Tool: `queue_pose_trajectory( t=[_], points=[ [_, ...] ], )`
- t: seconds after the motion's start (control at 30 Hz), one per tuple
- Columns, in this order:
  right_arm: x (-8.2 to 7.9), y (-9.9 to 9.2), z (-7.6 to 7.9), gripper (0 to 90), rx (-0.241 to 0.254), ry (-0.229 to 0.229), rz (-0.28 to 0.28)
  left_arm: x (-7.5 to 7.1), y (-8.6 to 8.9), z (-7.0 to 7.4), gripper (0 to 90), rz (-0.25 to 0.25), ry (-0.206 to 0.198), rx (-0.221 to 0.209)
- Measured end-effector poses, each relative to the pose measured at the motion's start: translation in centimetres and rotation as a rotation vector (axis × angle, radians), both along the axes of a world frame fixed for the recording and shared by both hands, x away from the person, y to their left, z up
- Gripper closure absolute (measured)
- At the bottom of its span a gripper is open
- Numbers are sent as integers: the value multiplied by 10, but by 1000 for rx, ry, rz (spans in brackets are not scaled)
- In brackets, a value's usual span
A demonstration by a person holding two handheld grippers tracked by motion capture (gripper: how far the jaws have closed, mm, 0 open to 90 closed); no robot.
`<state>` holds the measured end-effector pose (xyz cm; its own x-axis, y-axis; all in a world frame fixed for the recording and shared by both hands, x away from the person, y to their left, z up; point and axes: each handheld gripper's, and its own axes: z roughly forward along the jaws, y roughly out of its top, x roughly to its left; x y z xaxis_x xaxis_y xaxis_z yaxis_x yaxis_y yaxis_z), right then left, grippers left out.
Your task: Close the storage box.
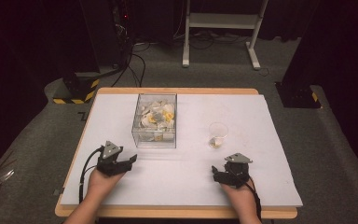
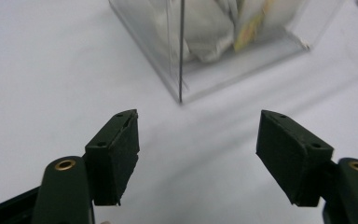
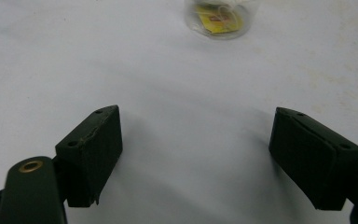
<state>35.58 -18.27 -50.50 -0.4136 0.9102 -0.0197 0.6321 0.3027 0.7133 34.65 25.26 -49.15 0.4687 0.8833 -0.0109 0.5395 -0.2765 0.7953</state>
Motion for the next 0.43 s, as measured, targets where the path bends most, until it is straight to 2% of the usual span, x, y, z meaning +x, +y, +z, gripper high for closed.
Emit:
queue_pose_trajectory(
  t=[0.1, 0.2, 0.23, 0.33, 0.43],
  points=[
    [0, 0, 0, 172, 1, 1, -1, -11, 8, -7, 256, 4, 18, 38],
    [0, 0, 0, 172, 0, 1, -1, -15, 12, -11, 231, 14, 35, 35],
    [0, 0, 0, 171, 0, 2, 2, -15, 16, -14, 215, 21, 46, 21],
    [0, 0, 0, 171, 1, 1, 2, -16, 17, -15, 204, 18, 38, 2],
    [0, 0, 0, 171, 2, 2, 1, -15, 14, -16, 162, 12, 59, 27]
  ],
)
